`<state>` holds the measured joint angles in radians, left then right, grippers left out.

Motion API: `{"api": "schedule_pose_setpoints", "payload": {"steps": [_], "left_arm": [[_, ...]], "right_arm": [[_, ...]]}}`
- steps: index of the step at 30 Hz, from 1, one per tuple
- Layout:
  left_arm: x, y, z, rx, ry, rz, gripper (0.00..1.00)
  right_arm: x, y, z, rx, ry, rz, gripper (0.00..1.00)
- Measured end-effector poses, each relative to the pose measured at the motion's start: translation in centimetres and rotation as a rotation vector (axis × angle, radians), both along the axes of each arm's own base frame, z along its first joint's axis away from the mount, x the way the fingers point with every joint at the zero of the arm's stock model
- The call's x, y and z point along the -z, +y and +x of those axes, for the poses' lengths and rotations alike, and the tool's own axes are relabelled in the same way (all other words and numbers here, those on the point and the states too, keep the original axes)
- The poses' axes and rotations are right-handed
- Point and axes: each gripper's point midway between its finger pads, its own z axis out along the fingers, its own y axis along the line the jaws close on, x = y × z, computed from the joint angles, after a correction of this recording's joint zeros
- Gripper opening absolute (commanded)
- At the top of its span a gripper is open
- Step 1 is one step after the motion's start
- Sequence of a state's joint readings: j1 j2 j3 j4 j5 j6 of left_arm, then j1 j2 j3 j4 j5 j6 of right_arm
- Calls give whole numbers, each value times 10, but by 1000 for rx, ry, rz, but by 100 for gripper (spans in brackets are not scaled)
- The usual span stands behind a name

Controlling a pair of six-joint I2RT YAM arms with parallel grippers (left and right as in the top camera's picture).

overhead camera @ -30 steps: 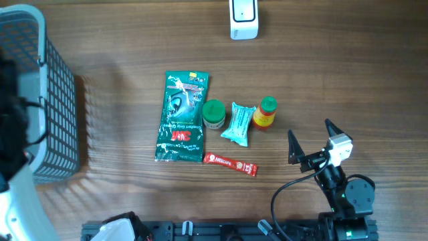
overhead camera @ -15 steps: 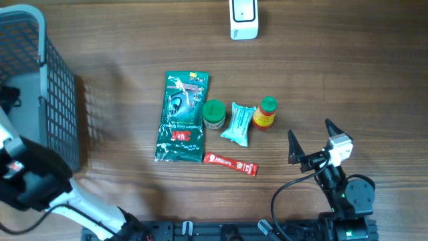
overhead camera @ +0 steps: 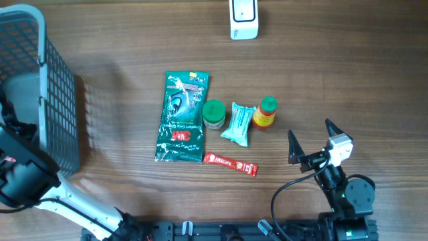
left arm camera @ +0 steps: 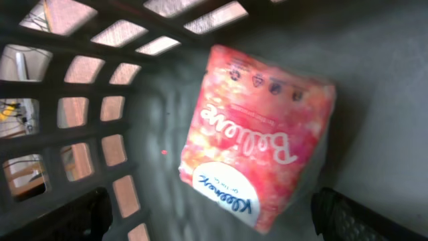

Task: Scan the item barcode
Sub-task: 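Move the left gripper into the basket and grasp the red-white snack pack, then carry the snack pack with the left gripper and drop it beside the stick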

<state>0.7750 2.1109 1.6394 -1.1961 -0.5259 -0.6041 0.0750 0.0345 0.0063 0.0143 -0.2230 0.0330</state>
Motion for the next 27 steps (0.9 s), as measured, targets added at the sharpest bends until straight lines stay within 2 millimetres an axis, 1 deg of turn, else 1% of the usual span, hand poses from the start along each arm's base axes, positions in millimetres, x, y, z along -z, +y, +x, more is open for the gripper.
{"api": "schedule_pose_setpoints", "payload": {"steps": [3, 5, 7, 8, 9, 11, 12, 15, 19, 21, 23, 24, 27], "left_arm": [[4, 3, 3, 2, -15, 15, 96], [5, 5, 6, 5, -28, 28, 90], [9, 8, 9, 12, -43, 42, 70], [13, 8, 10, 17, -47, 39, 49], [17, 6, 10, 16, -53, 30, 35], [21, 3, 9, 18, -55, 16, 16], [21, 2, 9, 22, -53, 13, 4], [21, 2, 9, 20, -52, 14, 4], [19, -3, 3, 20, -29, -10, 4], [11, -6, 1, 19, -35, -13, 4], [-13, -6, 3, 20, -78, 20, 4], [-32, -6, 6, 21, -124, 48, 4], [-110, -9, 22, 35, -362, 165, 4]], "right_arm": [[0, 0, 0, 0, 0, 0, 100], [0, 0, 0, 0, 0, 0, 100], [0, 0, 0, 0, 0, 0, 100], [0, 0, 0, 0, 0, 0, 100], [0, 0, 0, 0, 0, 0, 100], [0, 0, 0, 0, 0, 0, 100], [0, 0, 0, 0, 0, 0, 100], [0, 0, 0, 0, 0, 0, 100], [0, 0, 0, 0, 0, 0, 100], [0, 0, 0, 0, 0, 0, 100], [0, 0, 0, 0, 0, 0, 100], [0, 0, 0, 0, 0, 0, 100], [0, 0, 0, 0, 0, 0, 100]]}}
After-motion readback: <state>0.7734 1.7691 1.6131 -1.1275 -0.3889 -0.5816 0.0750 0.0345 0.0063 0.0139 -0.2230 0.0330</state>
